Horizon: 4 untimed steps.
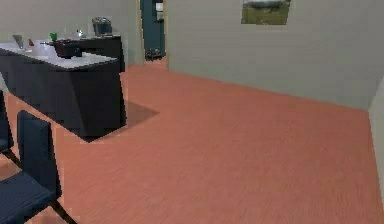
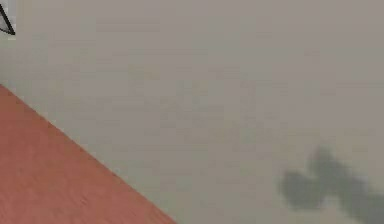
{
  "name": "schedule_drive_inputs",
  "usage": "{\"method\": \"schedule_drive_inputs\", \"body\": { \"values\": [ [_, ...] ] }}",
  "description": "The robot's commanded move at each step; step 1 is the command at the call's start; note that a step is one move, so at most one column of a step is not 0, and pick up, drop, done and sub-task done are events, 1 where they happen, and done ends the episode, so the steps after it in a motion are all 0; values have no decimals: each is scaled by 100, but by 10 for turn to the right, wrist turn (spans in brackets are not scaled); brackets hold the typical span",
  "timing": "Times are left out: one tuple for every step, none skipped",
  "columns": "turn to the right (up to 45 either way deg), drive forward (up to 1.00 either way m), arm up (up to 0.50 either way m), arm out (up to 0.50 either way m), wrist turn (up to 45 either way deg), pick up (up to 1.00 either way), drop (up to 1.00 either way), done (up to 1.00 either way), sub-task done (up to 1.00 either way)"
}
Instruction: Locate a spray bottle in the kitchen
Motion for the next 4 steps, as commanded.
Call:
{"method": "schedule_drive_inputs", "body": {
  "values": [
    [-120,0,0,0,0,0,0,0,0],
    [0,100,0,0,0,0,0,0,0],
    [-30,0,0,0,0,0,0,0,0],
    [0,40,0,0,0,0,0,0,0]
  ]
}}
